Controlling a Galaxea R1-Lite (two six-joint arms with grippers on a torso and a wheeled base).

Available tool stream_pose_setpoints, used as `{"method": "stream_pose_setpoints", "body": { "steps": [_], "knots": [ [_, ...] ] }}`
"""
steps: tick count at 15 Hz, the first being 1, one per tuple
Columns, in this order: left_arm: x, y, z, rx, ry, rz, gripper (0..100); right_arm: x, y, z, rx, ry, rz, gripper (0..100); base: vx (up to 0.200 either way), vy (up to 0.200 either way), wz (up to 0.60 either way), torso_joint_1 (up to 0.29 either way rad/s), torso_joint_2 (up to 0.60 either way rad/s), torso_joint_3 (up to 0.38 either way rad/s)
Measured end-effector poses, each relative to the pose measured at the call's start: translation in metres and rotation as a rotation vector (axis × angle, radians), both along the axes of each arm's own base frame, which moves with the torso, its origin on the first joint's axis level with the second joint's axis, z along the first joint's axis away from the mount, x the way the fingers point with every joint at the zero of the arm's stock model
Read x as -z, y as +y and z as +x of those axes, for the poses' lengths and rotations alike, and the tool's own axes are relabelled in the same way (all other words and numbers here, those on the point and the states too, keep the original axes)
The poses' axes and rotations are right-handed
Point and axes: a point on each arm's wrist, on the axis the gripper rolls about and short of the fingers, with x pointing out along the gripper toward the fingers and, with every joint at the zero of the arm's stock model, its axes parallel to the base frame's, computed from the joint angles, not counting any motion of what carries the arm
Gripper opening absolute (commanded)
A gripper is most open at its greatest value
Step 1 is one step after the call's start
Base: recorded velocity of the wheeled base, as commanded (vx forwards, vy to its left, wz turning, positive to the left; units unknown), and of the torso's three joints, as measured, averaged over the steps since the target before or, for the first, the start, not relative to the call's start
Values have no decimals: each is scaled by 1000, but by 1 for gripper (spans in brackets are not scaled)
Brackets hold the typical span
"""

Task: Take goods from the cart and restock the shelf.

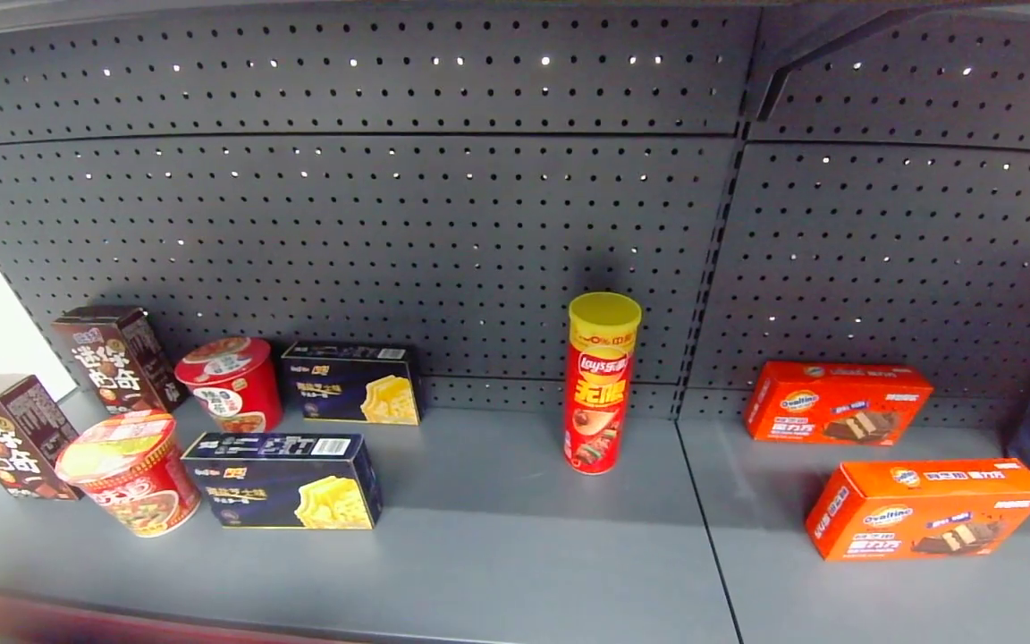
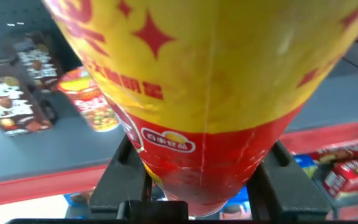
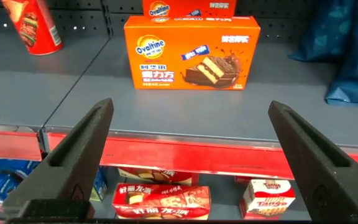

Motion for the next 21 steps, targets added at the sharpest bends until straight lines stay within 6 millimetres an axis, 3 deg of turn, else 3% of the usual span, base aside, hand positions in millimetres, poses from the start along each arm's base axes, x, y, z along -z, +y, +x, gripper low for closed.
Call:
{"method": "stream_pose_setpoints", "body": {
  "steps": [7,16,18,21],
  "knots": [
    [24,0,7,-2,81,9,0,0,0,0,1,-1,-1,100,0,0,-171,1,1,1],
    [11,0,3,-11,32,0,0,-3,0,2,16,18,-19,100,0,0,0,0,0,0],
    [14,0,5,4,54,3,0,-35,0,3,0,-22,-20,100,0,0,0,0,0,0],
    [20,0,8,9,79,4,0,-101,3,26,-220,-10,-84,100,0,0,0,0,0,0]
  ]
}}
